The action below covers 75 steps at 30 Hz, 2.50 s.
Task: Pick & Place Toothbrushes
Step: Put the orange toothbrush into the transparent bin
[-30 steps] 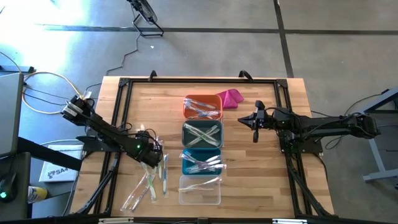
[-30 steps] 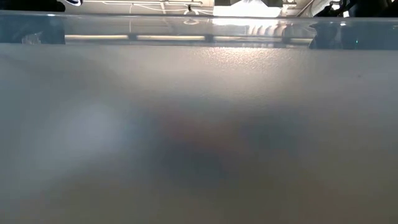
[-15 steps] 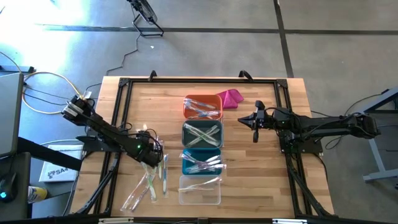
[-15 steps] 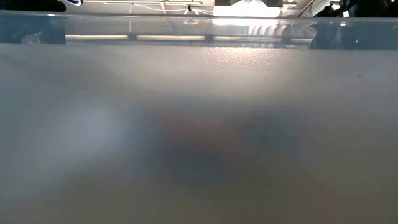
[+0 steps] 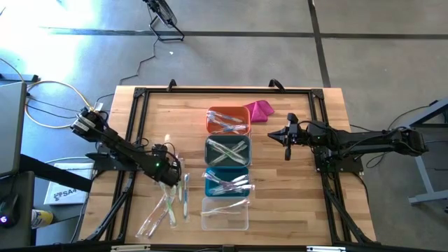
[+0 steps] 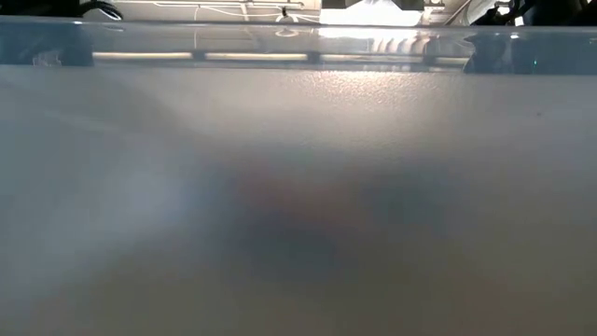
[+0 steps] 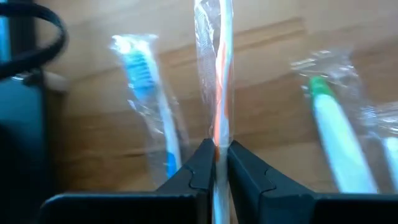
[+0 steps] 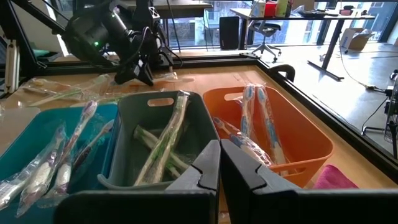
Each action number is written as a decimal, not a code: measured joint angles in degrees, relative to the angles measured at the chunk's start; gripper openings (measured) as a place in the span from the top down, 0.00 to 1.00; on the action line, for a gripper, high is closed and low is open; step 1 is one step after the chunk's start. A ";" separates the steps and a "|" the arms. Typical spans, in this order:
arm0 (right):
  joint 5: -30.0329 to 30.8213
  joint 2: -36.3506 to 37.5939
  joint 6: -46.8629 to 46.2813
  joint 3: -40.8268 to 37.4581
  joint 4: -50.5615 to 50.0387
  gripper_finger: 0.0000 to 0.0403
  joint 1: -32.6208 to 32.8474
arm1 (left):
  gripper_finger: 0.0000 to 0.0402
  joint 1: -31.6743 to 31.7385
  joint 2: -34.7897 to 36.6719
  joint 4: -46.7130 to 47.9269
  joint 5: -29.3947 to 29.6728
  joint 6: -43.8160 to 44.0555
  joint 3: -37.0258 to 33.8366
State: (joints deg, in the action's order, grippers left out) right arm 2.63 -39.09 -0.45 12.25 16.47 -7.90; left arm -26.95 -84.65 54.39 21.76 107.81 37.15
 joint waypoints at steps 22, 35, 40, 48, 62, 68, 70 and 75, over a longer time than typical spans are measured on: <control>0.00 0.02 0.00 0.00 -0.01 0.99 0.00 | 0.95 -0.05 13.62 -1.50 20.32 -17.25 0.17; 0.00 0.02 0.00 0.00 0.00 0.99 0.00 | 0.95 -0.05 21.77 -26.23 25.06 -53.37 0.24; 0.00 0.02 0.00 0.00 0.02 0.99 0.00 | 0.95 -0.05 23.23 -40.41 22.29 -68.51 0.33; 0.00 0.02 0.00 0.00 0.00 0.99 0.00 | 0.95 -0.05 23.30 -56.11 12.29 -81.48 0.33; 0.00 0.02 0.00 -0.01 0.00 0.99 0.01 | 0.95 -0.07 13.38 -69.34 5.58 -82.09 0.33; -0.01 0.02 0.00 -0.02 0.02 0.99 0.01 | 0.95 -0.07 8.46 -76.88 -0.06 -82.03 0.33; 0.00 0.02 0.00 -0.02 0.00 0.99 0.01 | 0.95 -0.09 7.24 -78.10 -1.32 -81.83 0.33; 0.00 0.00 0.00 -0.02 0.02 0.99 0.00 | 0.95 -0.07 4.96 -78.39 -3.57 -80.56 1.77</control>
State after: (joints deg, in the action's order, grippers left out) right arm 2.63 -39.09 -0.45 12.23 16.49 -7.90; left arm -27.03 -79.68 -24.00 18.19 27.24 38.91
